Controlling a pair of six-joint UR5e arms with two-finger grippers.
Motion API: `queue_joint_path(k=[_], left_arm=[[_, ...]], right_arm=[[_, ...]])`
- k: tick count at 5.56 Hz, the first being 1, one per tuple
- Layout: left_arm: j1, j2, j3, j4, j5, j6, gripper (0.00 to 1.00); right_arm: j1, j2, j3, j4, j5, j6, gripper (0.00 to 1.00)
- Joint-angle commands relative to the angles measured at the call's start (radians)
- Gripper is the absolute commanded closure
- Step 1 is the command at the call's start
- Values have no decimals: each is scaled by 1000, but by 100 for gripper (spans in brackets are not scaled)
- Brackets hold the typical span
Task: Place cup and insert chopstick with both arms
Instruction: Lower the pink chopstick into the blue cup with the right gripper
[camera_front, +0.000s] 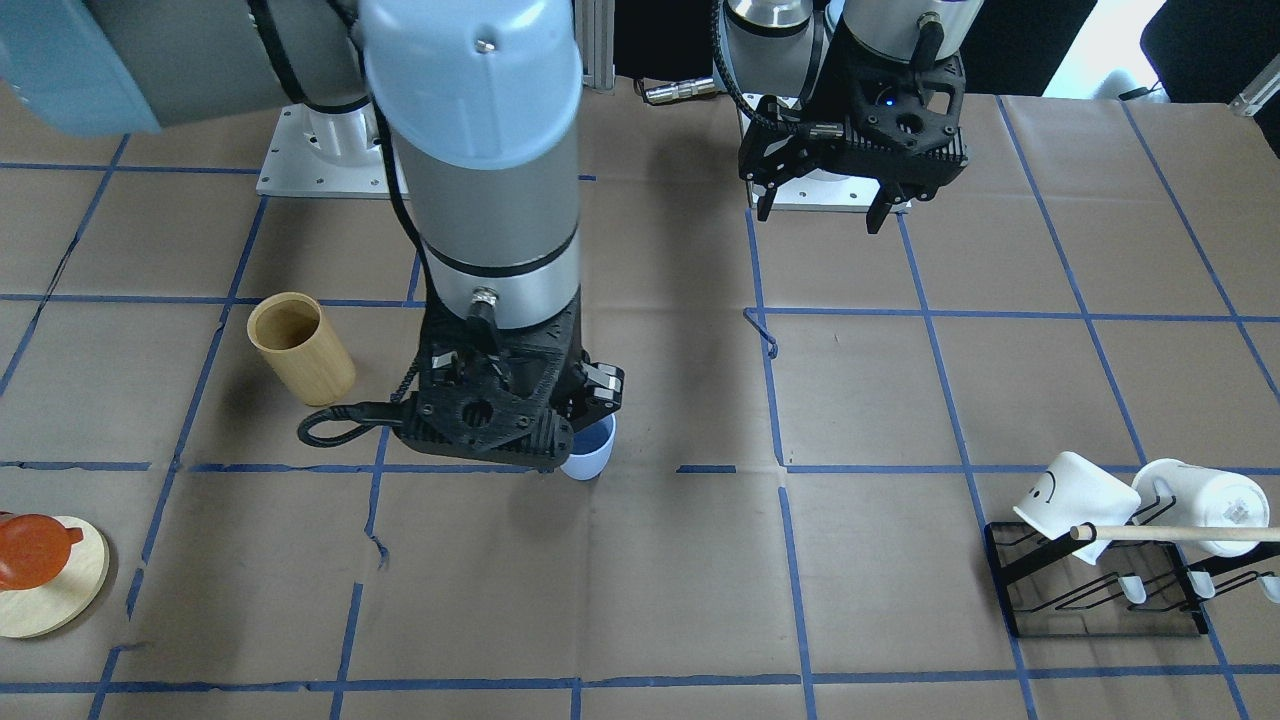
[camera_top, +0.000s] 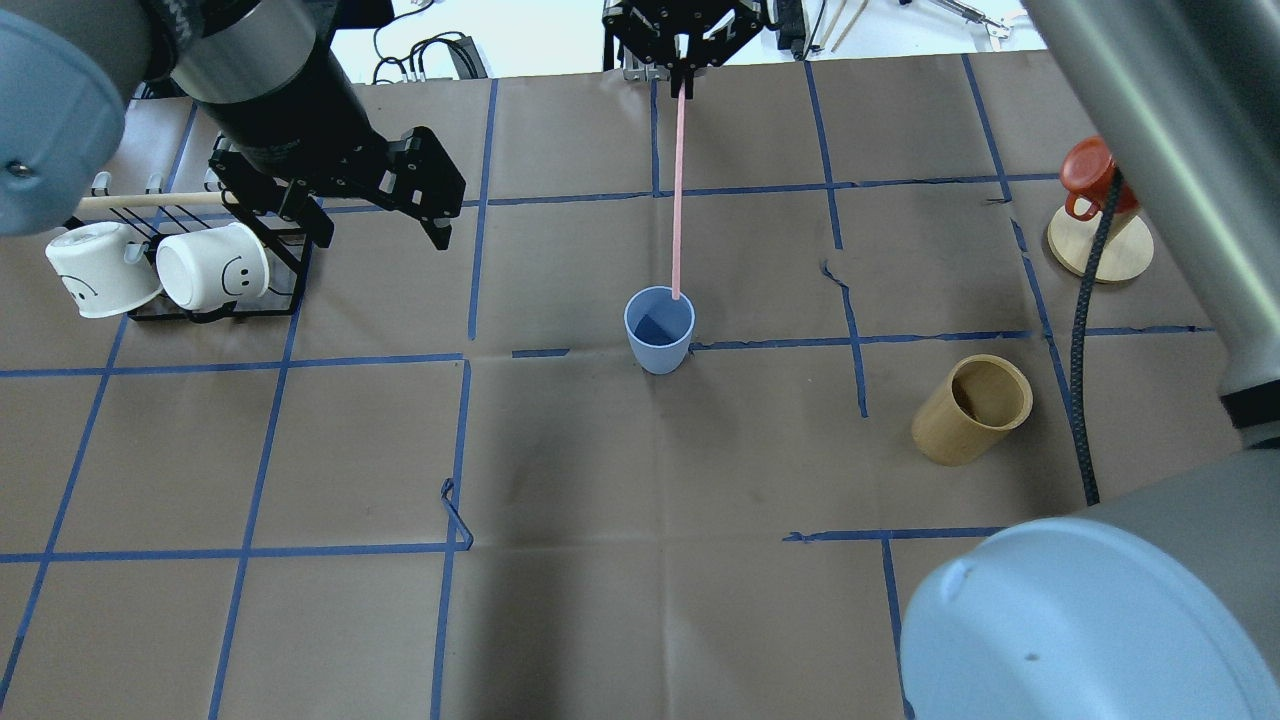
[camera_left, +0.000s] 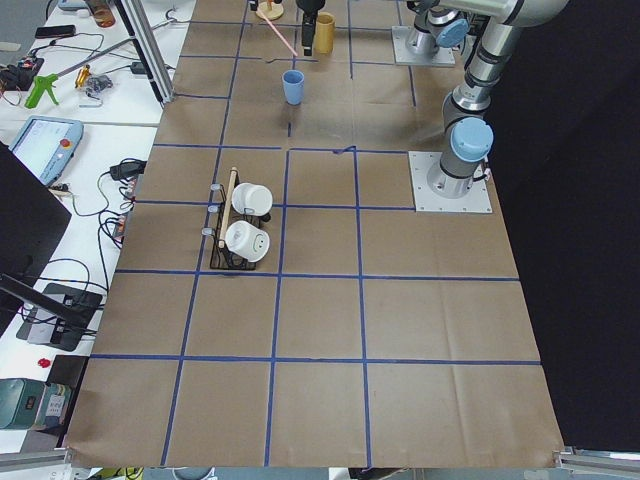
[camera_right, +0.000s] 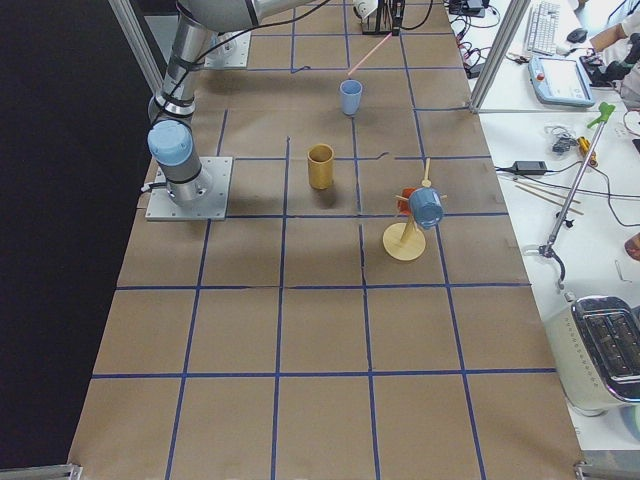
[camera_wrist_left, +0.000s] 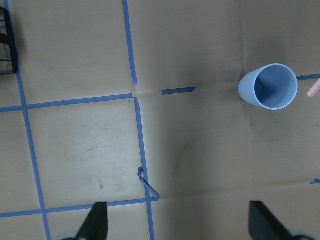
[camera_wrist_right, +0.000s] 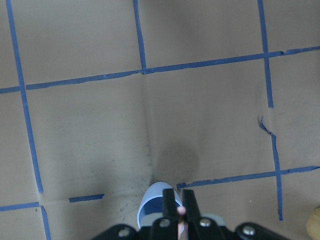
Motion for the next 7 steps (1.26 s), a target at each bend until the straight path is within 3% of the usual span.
queue_joint_path(k=[1,3,6,7], left_arm=[[19,9,-13,6,35,3,1],[19,10,-22,7,23,-17,1],[19,10,-19,4,29,-54,1],[18,12,-22,4,29,-54,1]], right_arm=[[21,23,53,-64,-6,36,91],[21,20,157,-191,-7,45,91],[21,20,232,-204,2,33,89],[21,21,240,-210,-1,24,2]])
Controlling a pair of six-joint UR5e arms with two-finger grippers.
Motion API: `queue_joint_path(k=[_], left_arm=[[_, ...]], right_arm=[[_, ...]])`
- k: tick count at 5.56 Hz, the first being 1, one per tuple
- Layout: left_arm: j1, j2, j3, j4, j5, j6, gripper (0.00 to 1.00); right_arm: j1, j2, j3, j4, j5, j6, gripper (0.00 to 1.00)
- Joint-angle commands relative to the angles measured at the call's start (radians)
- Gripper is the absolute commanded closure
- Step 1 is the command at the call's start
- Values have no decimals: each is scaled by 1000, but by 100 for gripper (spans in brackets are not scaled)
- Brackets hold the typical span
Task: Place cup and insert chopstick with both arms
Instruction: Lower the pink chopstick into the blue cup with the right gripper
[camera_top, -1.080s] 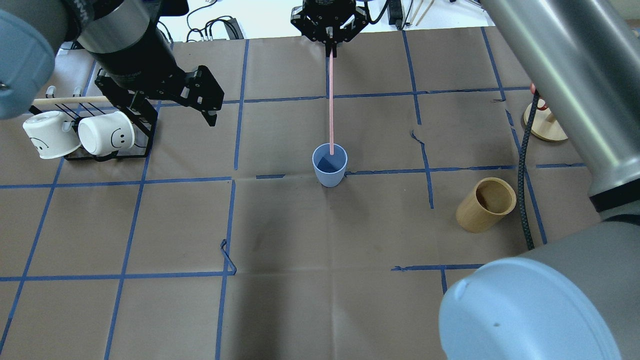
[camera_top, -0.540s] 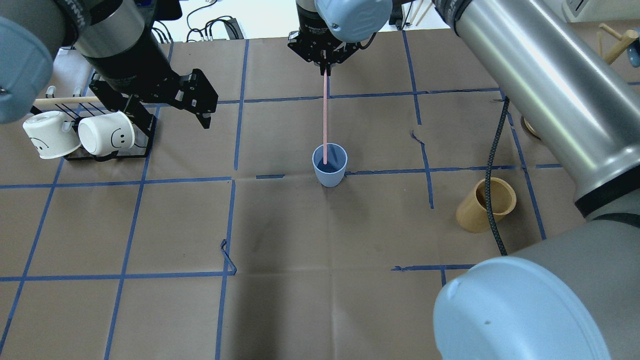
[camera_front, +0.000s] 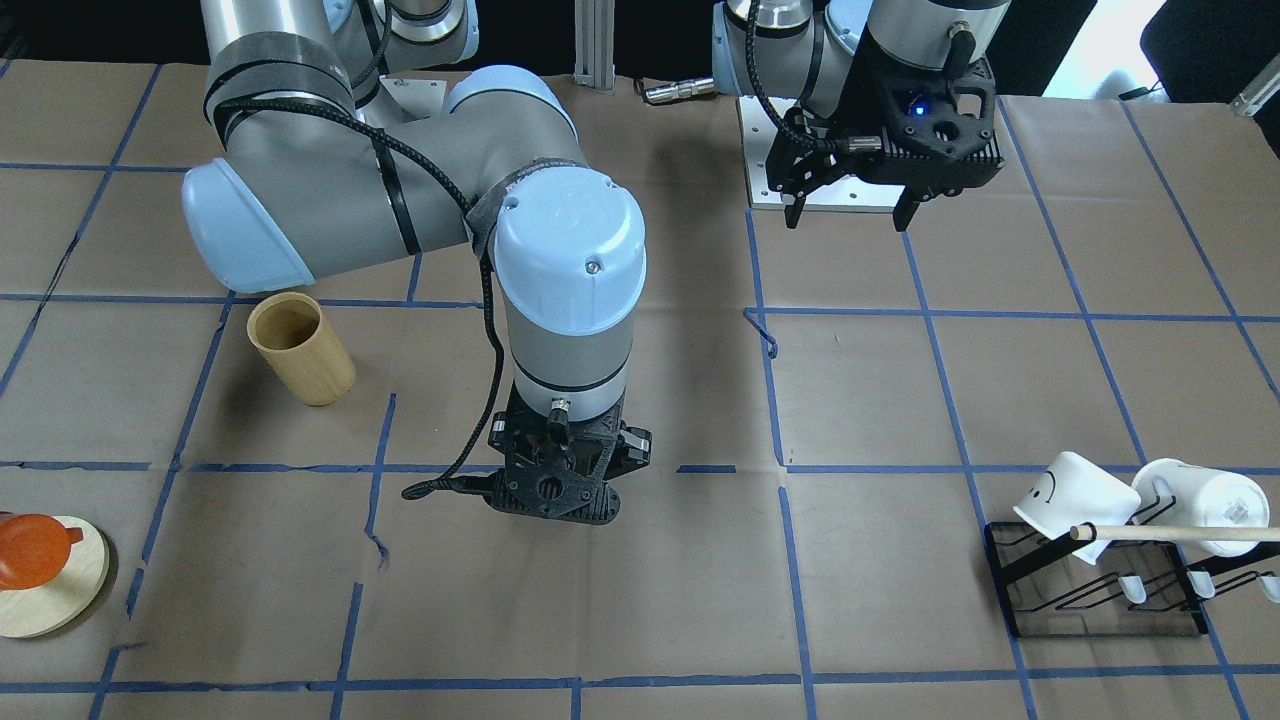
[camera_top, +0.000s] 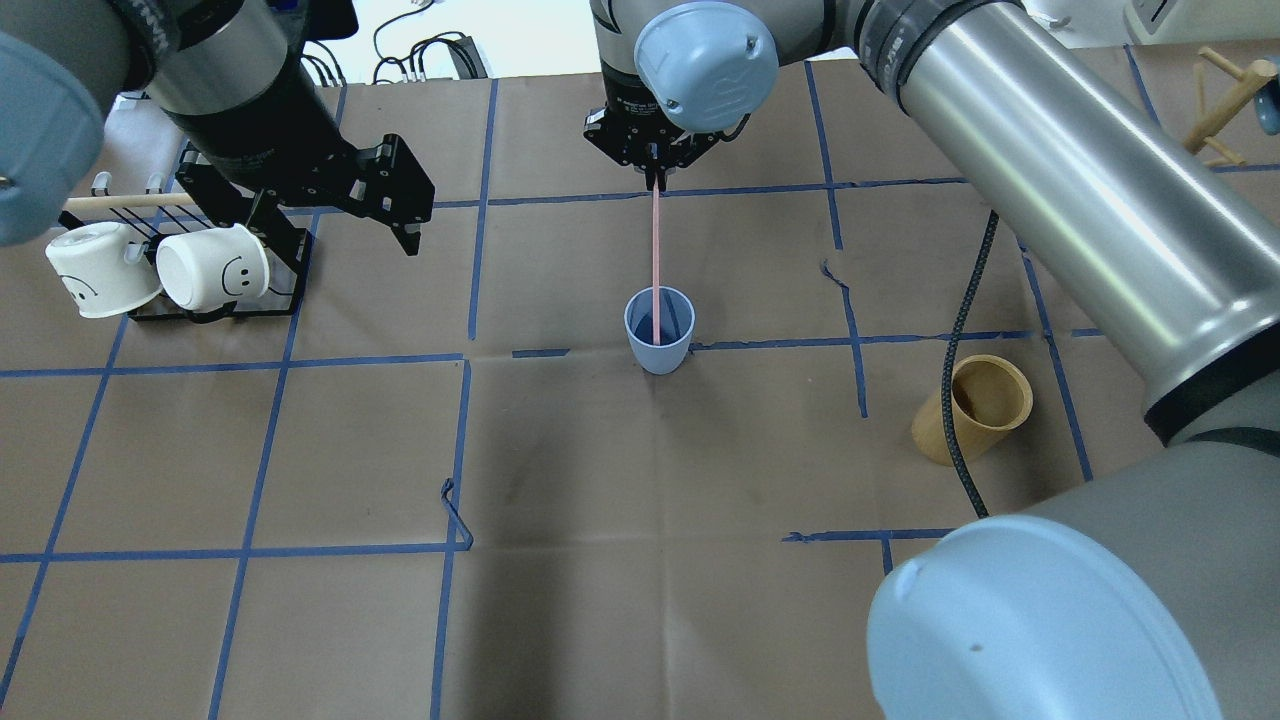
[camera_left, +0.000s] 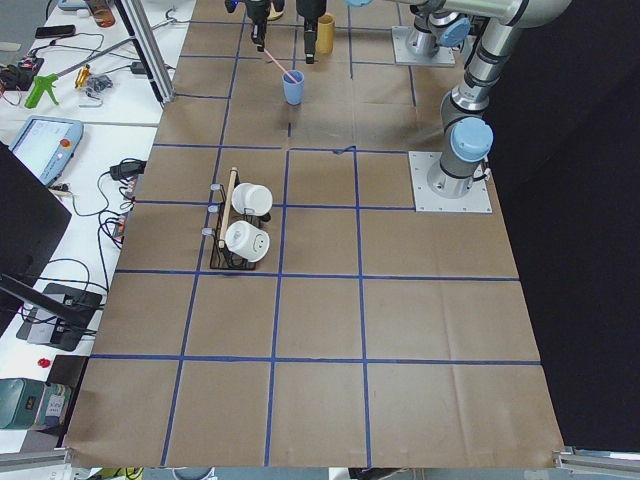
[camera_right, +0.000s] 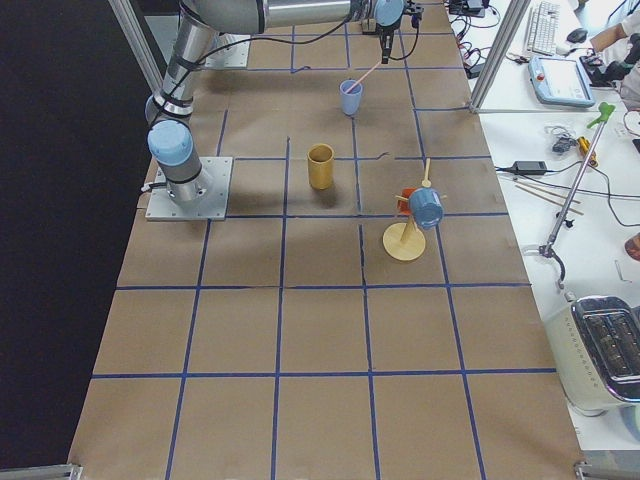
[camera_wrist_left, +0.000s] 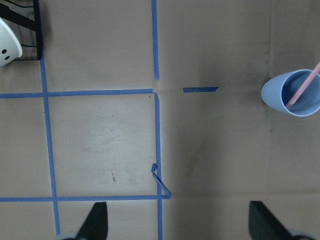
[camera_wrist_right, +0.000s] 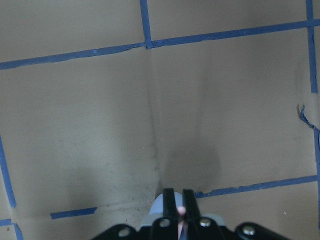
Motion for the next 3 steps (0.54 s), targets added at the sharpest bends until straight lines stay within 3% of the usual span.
queue_joint_path(k=[1,3], left_arm=[[-1,2,-2,0,1,0,1],[-1,4,-4,-1,2,0,1]], right_arm=[[-5,0,9,-32,3,-5,0],[-52,-58,-9,-11,8,-10,0]])
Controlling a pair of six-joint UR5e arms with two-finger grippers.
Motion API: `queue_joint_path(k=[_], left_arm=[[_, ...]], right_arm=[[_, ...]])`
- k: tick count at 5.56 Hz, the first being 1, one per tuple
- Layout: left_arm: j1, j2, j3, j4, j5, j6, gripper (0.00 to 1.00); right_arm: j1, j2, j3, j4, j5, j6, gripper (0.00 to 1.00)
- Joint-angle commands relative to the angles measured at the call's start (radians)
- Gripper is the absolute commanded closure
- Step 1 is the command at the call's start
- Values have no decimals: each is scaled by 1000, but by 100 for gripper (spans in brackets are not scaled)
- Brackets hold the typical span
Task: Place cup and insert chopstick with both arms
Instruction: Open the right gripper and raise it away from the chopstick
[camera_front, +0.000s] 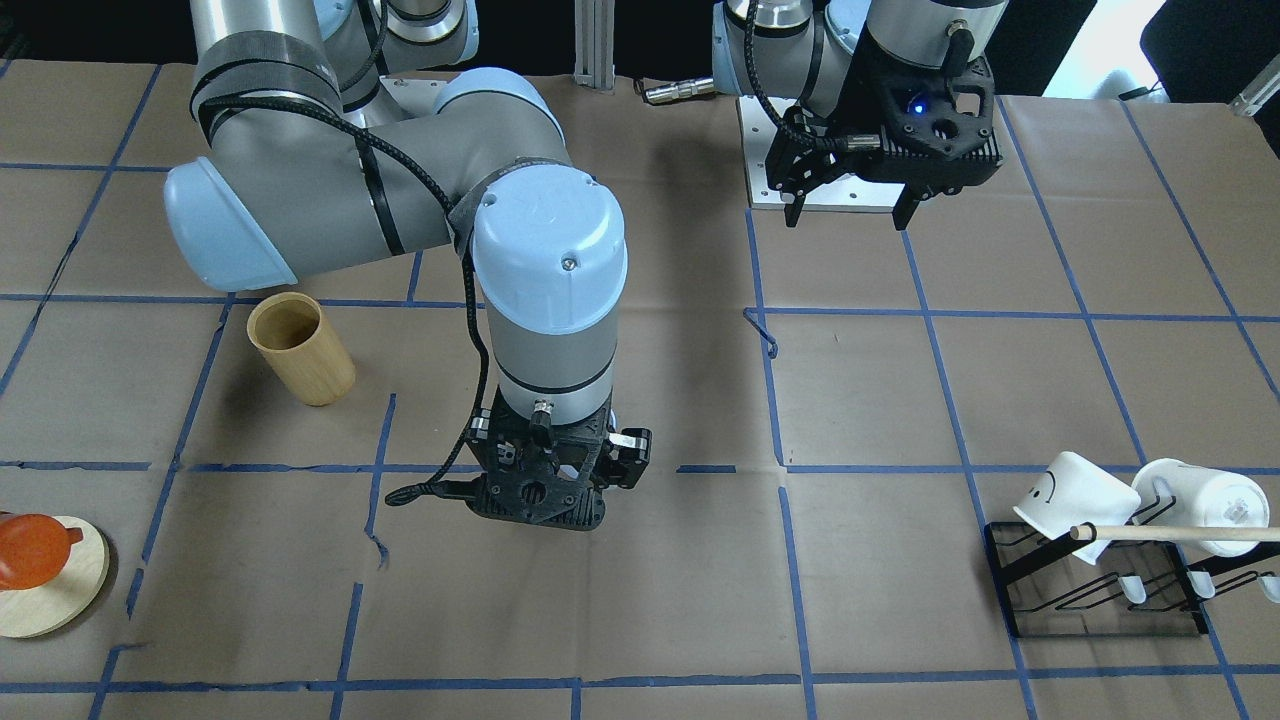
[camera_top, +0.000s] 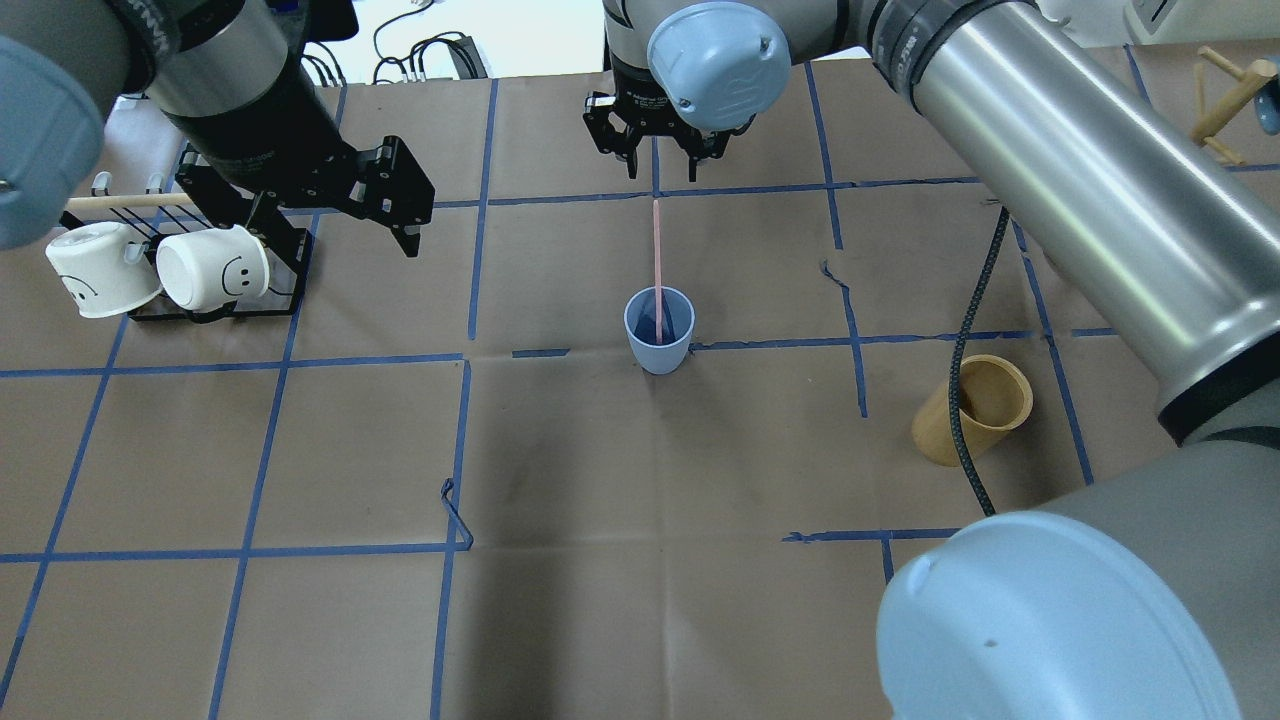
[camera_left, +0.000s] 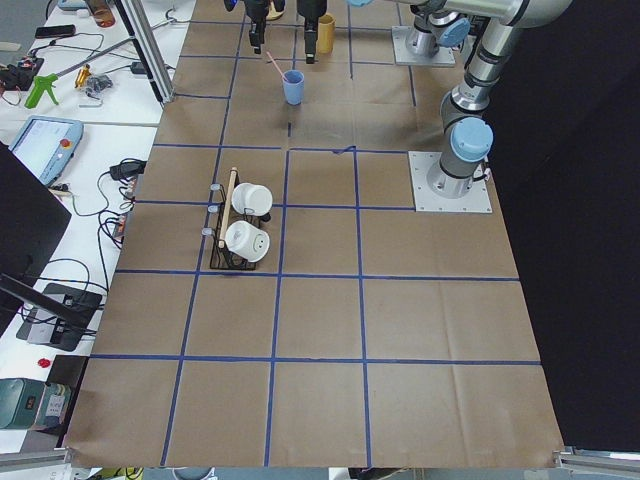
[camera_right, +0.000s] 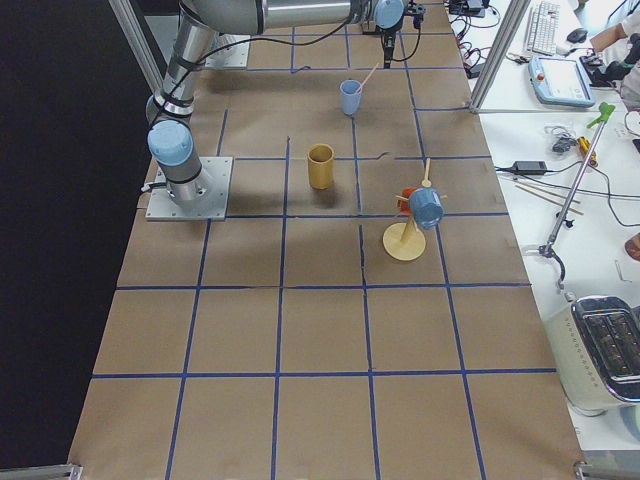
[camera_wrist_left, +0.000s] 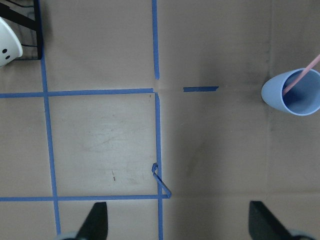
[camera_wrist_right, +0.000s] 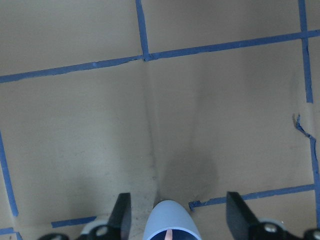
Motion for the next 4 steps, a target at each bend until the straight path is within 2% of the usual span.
queue_joint_path(k=[1,3,4], left_arm=[[-2,1,-1,-1,0,0,1],[-2,1,-1,-1,0,0,1],[-2,1,-1,-3,0,0,1]], right_arm=[[-69,-110,3,83,10,-65,0],[-205,-235,41,284,10,-256,0],[-253,-312,132,304,10,-289,0]])
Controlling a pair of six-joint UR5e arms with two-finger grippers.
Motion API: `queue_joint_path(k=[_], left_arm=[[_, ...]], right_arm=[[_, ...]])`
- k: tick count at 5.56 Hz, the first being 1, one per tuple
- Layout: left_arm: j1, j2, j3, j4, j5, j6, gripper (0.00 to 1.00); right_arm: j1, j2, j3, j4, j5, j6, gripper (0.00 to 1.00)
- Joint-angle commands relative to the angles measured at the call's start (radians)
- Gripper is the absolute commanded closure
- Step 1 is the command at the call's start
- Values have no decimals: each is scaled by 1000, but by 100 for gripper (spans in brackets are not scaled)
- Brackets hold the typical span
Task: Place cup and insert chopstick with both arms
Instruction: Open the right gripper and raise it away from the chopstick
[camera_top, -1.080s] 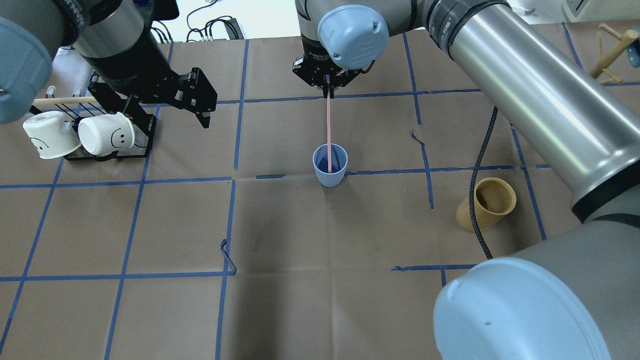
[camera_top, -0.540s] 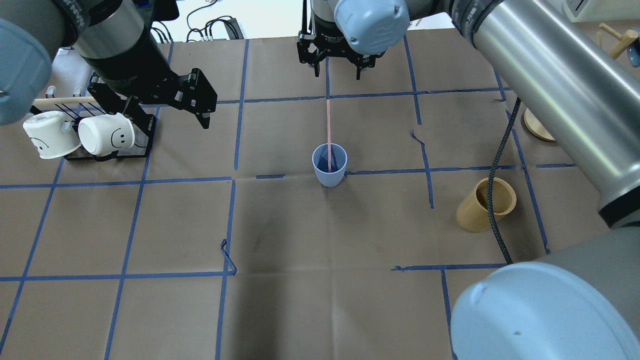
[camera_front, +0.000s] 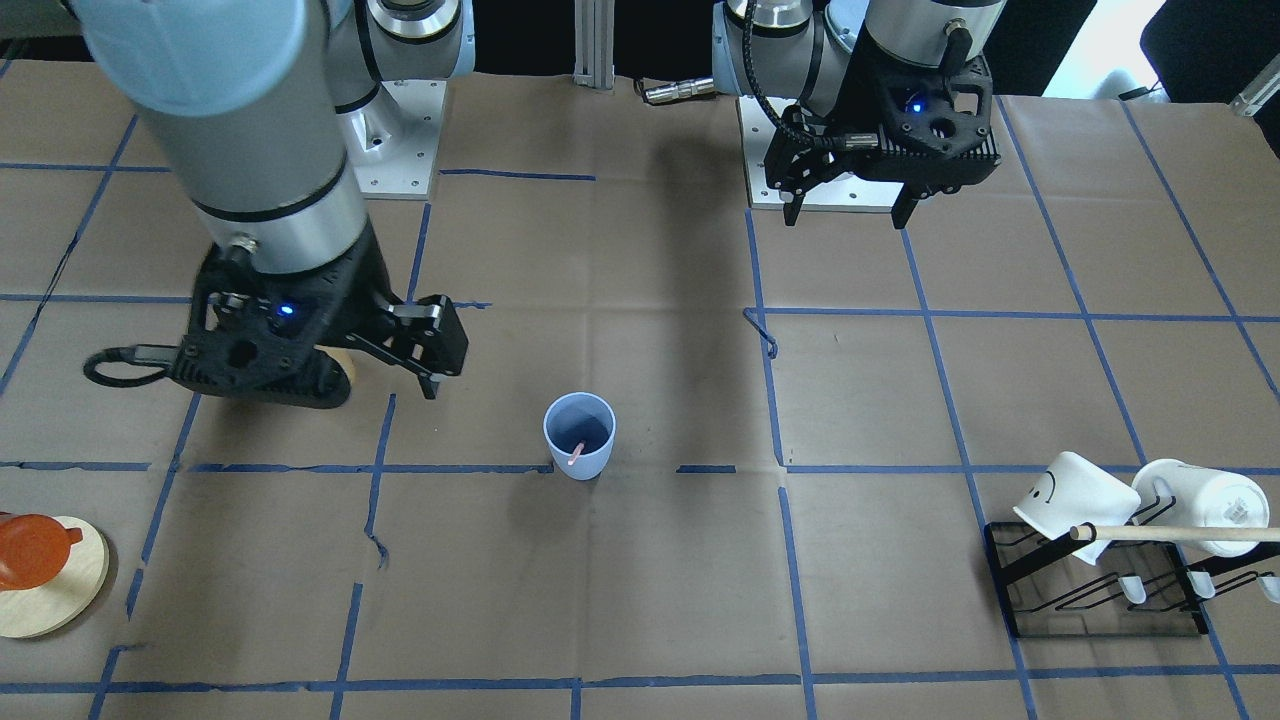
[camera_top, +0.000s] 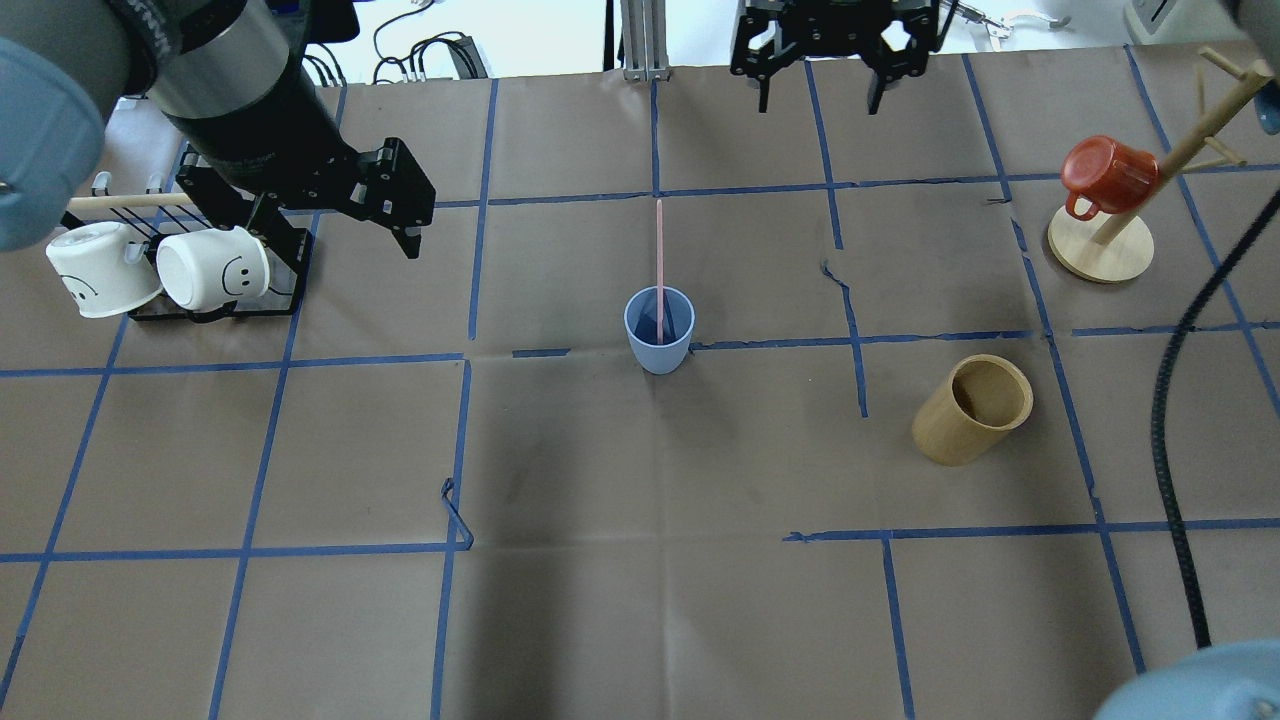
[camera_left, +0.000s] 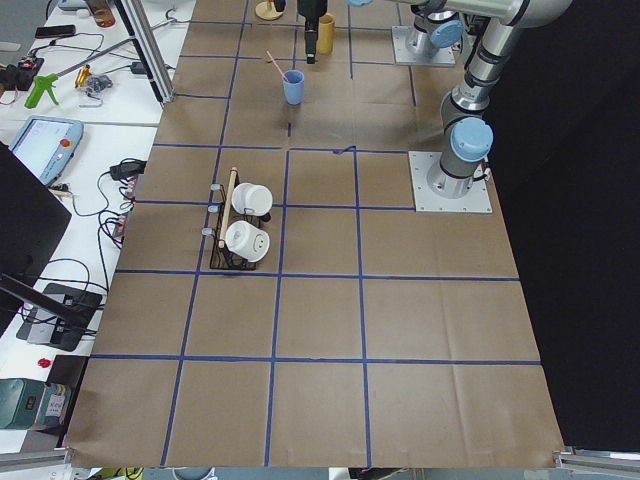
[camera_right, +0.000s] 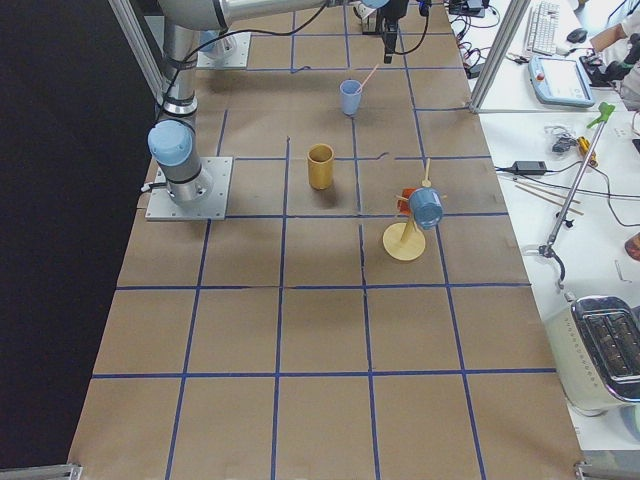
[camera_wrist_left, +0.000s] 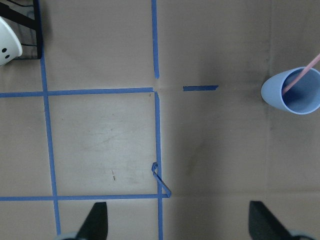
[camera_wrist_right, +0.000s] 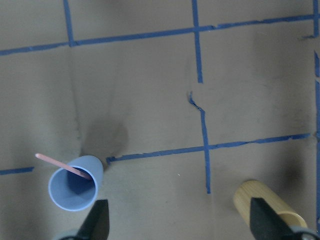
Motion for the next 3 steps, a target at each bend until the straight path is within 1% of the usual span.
queue_joint_path(k=[1,2,3], left_arm=[[0,0,0,-1,0,0,1],[0,0,0,-1,0,0,1],[0,0,0,-1,0,0,1]], right_arm=[[-80,-138,178,22,5,-66,0],[-92,-186,268,-62,5,-65,0],[-94,-191,286,-93,5,-64,0]])
